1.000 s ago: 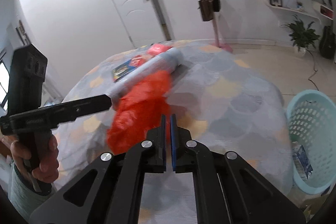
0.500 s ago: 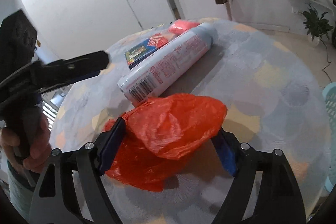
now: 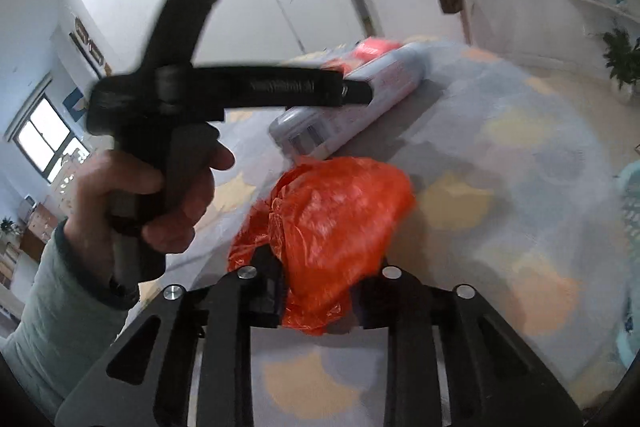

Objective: Collect trash

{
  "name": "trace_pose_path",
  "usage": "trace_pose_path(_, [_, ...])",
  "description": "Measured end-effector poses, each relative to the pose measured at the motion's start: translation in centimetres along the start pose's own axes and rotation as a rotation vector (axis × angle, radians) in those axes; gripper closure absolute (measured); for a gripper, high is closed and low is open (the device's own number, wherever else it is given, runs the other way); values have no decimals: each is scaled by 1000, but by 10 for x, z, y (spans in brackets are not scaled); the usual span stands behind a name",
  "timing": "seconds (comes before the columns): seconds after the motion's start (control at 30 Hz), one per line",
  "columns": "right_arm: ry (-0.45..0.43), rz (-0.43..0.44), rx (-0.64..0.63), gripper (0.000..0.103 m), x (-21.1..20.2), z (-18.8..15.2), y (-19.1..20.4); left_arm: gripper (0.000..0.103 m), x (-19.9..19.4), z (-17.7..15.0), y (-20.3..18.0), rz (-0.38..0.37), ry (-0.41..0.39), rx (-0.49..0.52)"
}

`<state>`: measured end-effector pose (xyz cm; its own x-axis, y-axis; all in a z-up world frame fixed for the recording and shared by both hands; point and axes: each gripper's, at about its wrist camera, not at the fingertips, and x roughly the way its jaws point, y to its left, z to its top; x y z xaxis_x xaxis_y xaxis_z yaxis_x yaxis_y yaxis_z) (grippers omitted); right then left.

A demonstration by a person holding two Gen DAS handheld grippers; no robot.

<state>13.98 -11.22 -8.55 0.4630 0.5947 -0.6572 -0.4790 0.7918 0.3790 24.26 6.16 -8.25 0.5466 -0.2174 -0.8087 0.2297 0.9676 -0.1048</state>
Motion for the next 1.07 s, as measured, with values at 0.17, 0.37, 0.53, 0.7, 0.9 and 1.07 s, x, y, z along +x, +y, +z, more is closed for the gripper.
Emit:
trace_pose_path(0.17, [-67,-71,1,85,-35,0,-17,55,8,-6,-10,48,19,11])
trace_pose_path(0.37, [-169,-150,49,85,-83,11,-45,56,-29,-8,-32,-77,-96,-15])
trace_pose_path(0.53, [-297,-248,93,85,-143,16,-71,57,-68,3,-72,-172,-200,22])
trace_pose_path(0.7, [-388,-333,137,85,-192,19,-98,59,-84,16,-127,-240,-255,70])
trace_pose_path(0.9, [-429,-425,196,85,-225,10,-133,60,-81,31,-189,-315,-270,135])
trace_pose_path(1.07, [-419,-470,266,85,-231,1,-167,66,-63,41,-236,-358,-248,177])
